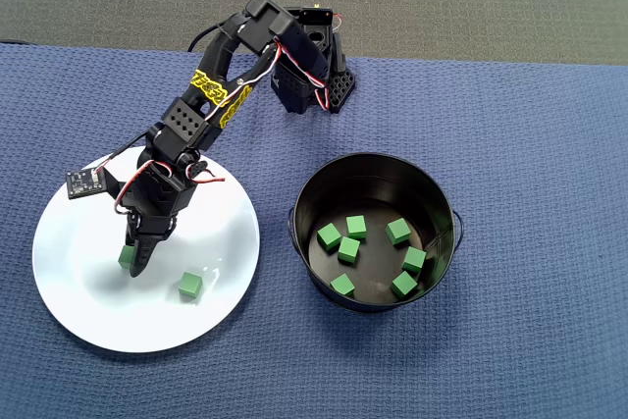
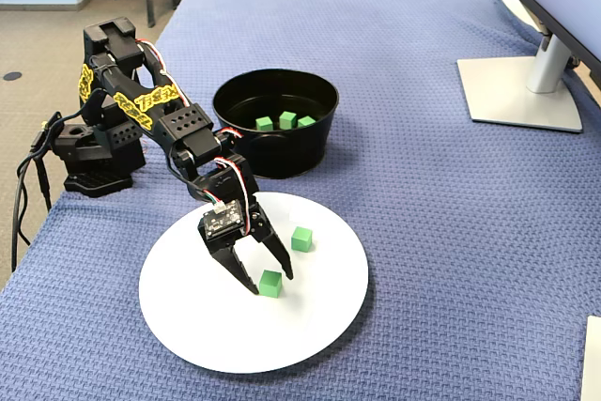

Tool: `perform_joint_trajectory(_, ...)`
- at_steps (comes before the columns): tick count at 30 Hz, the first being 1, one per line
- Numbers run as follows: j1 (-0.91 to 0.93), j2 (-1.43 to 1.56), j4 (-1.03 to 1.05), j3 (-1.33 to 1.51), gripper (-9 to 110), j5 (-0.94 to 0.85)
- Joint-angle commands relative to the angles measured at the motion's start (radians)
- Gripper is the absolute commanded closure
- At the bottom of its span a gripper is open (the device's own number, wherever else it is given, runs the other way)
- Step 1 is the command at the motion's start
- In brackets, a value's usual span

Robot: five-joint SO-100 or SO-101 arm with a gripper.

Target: Pick up the green cubes from the white plate and place them in the black recipient

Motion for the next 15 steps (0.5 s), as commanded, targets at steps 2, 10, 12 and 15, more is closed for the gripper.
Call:
perform_joint_trajectory(2, -0.009, 0.028, -0.037, 0.011, 93, -0.005)
perform_joint_trajectory(10, -0.003, 0.034, -0.051, 0.011, 100, 0.005)
perform_joint_trajectory(12, 0.002, 0.046, -0.064, 0.012, 101, 0.023)
perform_joint_trajectory(15, 0.008, 0.066, -0.063, 0.015, 101, 0.021)
